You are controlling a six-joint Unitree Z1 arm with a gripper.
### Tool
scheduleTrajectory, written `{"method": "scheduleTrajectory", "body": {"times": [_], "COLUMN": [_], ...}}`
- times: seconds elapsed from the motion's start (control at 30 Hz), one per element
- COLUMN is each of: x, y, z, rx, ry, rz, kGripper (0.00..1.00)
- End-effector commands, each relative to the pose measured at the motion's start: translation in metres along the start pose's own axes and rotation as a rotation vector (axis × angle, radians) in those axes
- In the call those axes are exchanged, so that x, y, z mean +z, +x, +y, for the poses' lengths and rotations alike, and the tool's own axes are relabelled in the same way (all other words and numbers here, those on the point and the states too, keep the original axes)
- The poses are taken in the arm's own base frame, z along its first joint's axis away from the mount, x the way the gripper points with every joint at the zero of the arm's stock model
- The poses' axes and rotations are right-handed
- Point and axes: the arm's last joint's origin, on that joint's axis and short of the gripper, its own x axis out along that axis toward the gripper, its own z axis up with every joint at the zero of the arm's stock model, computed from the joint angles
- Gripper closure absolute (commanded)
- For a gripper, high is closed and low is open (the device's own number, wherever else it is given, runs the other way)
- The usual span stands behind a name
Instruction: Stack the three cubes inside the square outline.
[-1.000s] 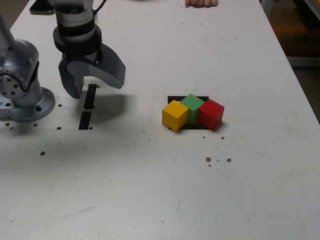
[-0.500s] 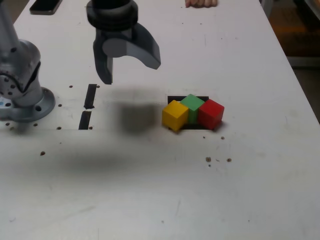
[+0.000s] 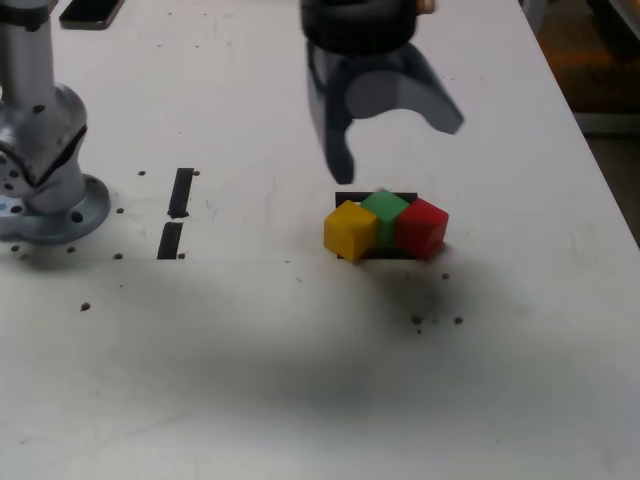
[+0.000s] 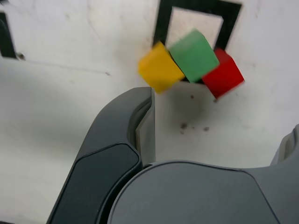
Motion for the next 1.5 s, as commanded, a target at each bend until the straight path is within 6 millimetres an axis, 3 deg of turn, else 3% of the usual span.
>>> {"method": "scheduleTrajectory", "body": {"times": [0.0,0.33,0.47,1.07,1.47], "x": [0.011,0.047,0.057,0.072,0.058], "y": [-0.005,0.022,0.037,0.068,0.071], "z": [-0.011,-0.051,-0.057,-0.041,-0.026], "rx": [-0.026,-0.097,-0.103,-0.066,-0.102], "ry": [-0.009,-0.032,-0.058,-0.211,-0.244], "rz": [-0.023,0.014,0.038,0.019,0.066], "kGripper": [0.03,0.03,0.03,0.03,0.03]}}
